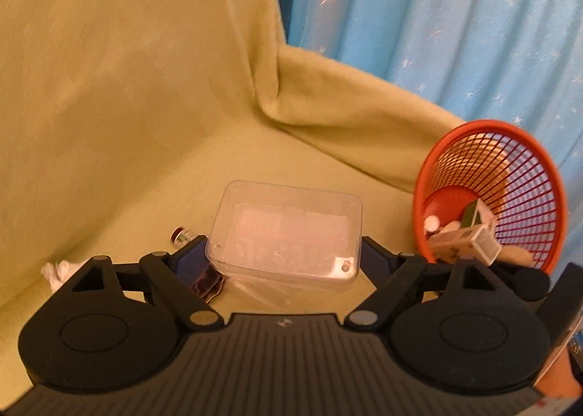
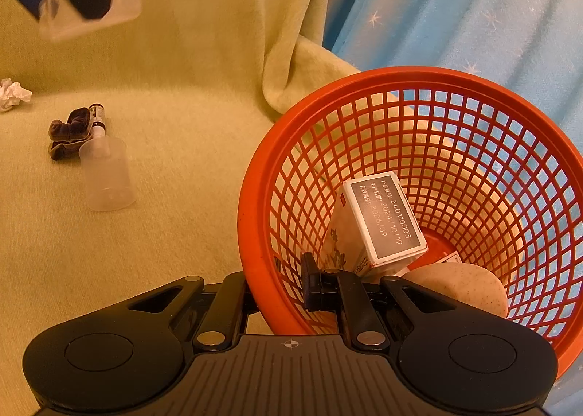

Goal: Organize objects
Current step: 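Carry the clear plastic box with the left tool into the basket and release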

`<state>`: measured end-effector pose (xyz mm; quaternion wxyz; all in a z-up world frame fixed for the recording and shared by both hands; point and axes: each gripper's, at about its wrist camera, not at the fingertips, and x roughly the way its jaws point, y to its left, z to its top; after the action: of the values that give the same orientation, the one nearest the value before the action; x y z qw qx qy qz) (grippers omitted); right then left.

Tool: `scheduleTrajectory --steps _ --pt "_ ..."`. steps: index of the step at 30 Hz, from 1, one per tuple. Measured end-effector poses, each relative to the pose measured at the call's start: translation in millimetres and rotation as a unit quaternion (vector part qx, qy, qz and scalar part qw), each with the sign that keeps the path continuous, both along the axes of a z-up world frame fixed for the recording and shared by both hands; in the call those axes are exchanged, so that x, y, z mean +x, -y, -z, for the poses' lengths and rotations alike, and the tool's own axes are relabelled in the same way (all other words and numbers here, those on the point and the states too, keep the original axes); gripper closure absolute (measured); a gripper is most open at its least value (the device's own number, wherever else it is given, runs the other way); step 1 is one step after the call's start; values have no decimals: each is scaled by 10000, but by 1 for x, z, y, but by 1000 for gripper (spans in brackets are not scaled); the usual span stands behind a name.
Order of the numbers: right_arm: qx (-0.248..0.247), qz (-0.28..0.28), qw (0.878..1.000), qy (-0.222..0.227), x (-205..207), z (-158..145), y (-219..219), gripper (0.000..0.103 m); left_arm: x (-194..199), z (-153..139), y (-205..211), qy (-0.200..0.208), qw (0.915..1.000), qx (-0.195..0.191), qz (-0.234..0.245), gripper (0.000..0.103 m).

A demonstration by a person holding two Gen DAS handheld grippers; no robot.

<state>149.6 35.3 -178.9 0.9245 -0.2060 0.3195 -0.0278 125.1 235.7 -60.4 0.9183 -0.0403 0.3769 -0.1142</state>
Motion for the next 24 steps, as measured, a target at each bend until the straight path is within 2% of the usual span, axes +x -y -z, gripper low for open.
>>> scheduleTrajectory --steps 15,24 --pt "-1 5 10000 -1 0 0 0 96 -8 -14 19 47 9997 59 226 19" --pt "-9 4 10000 -4 0 0 0 96 -8 -32 46 141 9972 83 733 19"
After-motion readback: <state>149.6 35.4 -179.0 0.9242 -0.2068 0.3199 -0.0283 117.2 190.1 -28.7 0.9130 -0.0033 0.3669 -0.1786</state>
